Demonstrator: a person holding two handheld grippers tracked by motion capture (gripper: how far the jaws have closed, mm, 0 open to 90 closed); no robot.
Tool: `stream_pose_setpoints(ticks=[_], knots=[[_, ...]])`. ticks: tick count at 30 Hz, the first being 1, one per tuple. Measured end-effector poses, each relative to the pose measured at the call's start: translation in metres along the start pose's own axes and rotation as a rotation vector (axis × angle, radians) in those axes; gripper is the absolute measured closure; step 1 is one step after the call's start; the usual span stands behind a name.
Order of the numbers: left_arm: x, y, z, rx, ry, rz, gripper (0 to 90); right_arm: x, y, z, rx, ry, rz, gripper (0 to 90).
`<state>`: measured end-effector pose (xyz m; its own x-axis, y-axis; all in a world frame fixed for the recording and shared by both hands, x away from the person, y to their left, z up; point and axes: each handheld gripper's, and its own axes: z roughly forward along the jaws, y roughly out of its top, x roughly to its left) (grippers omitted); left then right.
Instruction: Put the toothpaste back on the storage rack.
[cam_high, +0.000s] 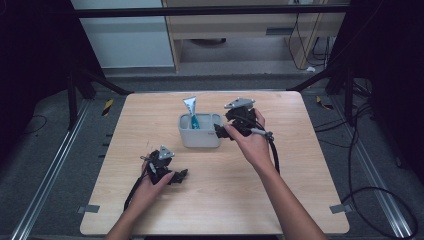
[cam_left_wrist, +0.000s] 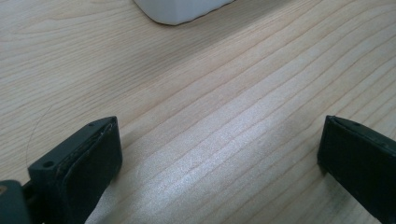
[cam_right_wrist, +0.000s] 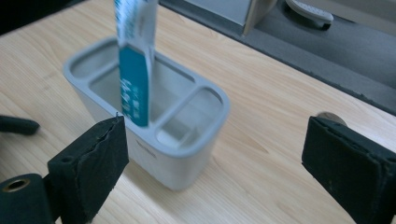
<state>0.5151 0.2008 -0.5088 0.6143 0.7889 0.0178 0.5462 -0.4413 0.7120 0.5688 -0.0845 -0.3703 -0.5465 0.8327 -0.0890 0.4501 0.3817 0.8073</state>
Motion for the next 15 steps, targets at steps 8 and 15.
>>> stream_pose_setpoints(ticks=[8, 15], knots=[[0.0, 0.0, 0.0, 0.0, 0.0, 0.001, 0.0, -0.023, -0.023, -0.009, 0.022, -0.045, 0.006, 10.3], [0.0, 0.0, 0.0, -0.001, 0.0, 0.0, 0.0, -0.043, -0.043, -0.017, 0.034, -0.06, 0.017, 11.1]])
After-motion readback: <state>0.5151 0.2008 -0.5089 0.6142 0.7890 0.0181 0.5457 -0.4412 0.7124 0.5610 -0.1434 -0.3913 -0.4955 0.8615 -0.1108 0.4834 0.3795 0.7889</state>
